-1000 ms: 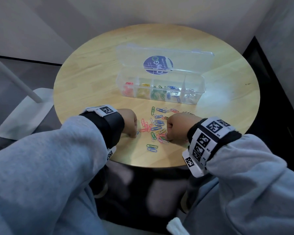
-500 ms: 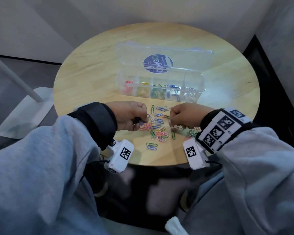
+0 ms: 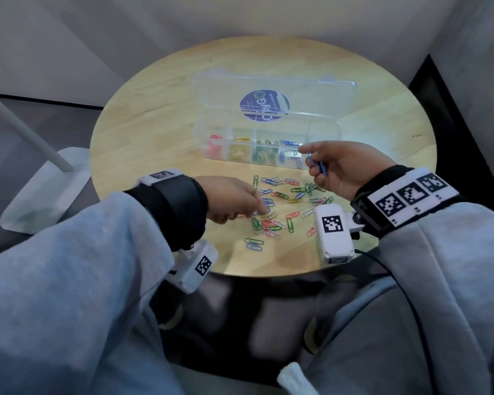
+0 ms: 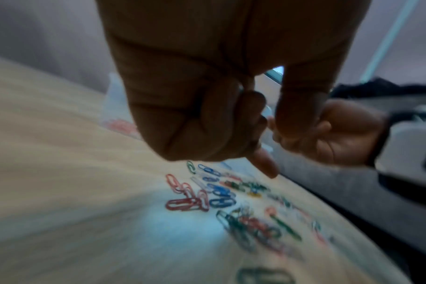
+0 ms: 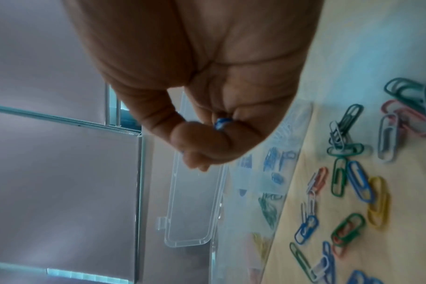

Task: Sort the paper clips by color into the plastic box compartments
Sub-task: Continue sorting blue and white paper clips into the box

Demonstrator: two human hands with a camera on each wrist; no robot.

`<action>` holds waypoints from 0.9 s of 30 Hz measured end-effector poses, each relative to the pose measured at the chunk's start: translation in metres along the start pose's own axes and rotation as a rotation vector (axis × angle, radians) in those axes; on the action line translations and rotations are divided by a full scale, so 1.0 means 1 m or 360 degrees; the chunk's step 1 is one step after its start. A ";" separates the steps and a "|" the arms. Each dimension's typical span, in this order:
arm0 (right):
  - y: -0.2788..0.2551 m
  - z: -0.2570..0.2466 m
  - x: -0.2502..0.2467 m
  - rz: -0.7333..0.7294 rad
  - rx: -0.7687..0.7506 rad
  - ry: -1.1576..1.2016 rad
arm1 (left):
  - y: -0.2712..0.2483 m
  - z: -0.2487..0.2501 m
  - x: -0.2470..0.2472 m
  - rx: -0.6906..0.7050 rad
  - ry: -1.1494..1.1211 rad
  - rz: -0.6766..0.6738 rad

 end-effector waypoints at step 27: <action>0.007 0.005 0.002 0.0096 0.0131 -0.0055 | 0.015 -0.012 0.029 0.0316 0.1562 0.0061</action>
Point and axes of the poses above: each hand's wrist, its own y-axis towards the middle knuckle, its own x-axis out of the palm, z = x × y, the point moved 2 cm from there along y, towards the middle knuckle, and after that the axes turned 2 degrees about -z, right-handed, at the moved point
